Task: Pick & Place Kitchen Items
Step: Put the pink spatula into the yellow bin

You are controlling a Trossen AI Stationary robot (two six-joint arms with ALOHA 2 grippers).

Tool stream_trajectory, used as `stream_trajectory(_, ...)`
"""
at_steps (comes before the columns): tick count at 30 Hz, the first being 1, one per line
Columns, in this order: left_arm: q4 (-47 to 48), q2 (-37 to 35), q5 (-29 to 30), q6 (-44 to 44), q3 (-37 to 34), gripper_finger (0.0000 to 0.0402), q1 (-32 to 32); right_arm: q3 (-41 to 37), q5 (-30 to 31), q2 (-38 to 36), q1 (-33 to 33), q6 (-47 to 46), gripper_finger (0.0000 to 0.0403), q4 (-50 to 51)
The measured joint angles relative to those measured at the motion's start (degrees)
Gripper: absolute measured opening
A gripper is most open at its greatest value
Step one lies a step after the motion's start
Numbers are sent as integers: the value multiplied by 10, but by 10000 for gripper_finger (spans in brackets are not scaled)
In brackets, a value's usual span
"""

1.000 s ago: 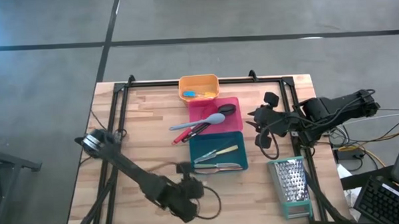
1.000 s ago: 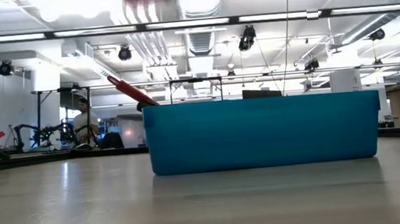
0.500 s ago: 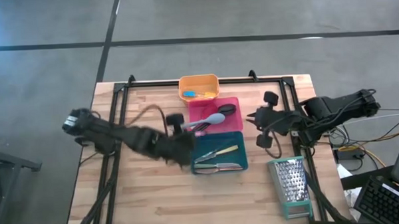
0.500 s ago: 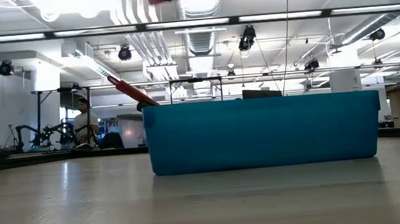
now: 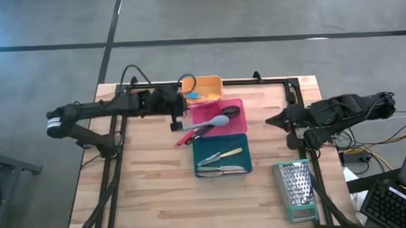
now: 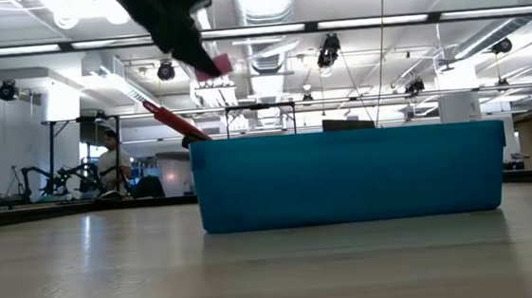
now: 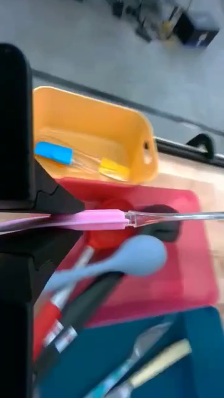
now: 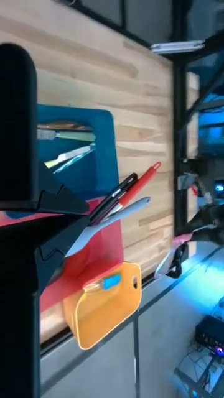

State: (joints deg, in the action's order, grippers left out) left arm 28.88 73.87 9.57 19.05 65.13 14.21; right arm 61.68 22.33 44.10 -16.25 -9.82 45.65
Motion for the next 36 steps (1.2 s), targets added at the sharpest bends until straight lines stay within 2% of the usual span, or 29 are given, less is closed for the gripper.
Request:
stream_trajectory(6,-4,22,-123,73,7,23,118,-73,1,-90,0,-27,8,-51)
stream_trajectory(8,-3,38,-145,92,15,23,147,-92,1,-112,0,-18,8,-60)
stream_trajectory(15,14,135,-180,156,82,23,217,-133,4,-152,0,57,8,-102)
stream_trajectory(27,99,345,-186,206,257,23,252,-143,19,-147,0,75,8,-115)
stream_trajectory(36,111,412,-186,209,270,23,280,-143,19,-148,0,75,8,-115)
